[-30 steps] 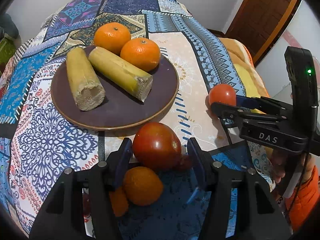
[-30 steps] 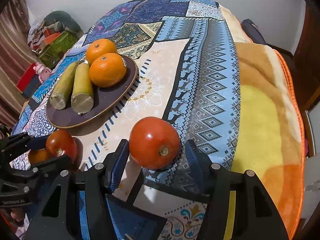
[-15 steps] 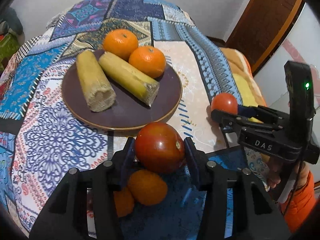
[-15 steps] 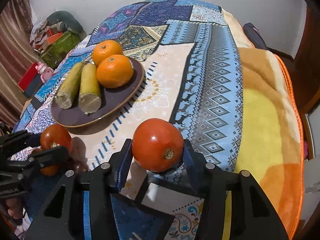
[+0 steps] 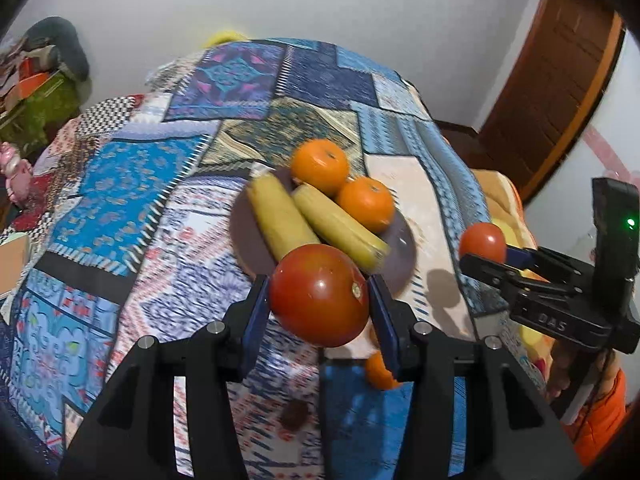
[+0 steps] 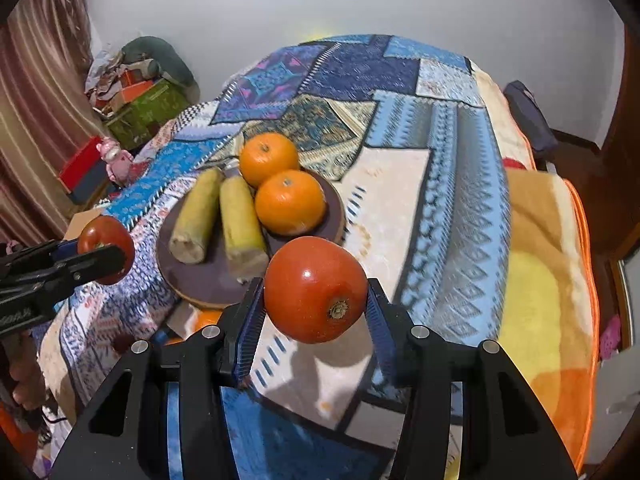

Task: Organize fruits
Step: 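Lower both tomatoes onto the purple plate and open both tools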

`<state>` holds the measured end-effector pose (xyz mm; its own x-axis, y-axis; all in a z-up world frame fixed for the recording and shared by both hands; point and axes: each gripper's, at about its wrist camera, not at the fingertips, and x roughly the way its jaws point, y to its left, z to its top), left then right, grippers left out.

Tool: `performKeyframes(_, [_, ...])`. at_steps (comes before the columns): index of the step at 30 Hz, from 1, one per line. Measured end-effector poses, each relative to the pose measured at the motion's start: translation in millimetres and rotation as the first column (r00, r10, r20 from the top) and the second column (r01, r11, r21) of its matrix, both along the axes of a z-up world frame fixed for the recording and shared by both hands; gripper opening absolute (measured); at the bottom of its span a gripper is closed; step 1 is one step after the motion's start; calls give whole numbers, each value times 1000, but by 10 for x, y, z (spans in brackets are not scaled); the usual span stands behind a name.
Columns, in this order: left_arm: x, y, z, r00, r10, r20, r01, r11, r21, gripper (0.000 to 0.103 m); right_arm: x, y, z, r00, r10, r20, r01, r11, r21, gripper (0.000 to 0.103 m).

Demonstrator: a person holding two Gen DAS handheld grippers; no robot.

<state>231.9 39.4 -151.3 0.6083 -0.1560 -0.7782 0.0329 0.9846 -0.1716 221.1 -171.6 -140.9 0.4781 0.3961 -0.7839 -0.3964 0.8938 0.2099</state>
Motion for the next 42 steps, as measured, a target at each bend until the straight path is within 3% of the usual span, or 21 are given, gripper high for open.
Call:
performKeyframes(12, [418,372,-160,997,77,-21,-76,996,39,49,242,295,-123,1000,22,-10,-22,1000,-13,46])
performKeyframes(25, [688,403,-402,997,54,-57,-52,998,39,49,445,390,-321,999,7,-47,-8,1000,-28,46])
performKeyframes(38, [729,312,-447,997,30,-70,-26,998,55,49,440,431,-430,997,18,-74,-22,998,-57,47])
performKeyframes(42, [728,281,-445,996,23,-81,-17,997,69,57,441,397,-397,997,18,-78,-22,998,-50,47])
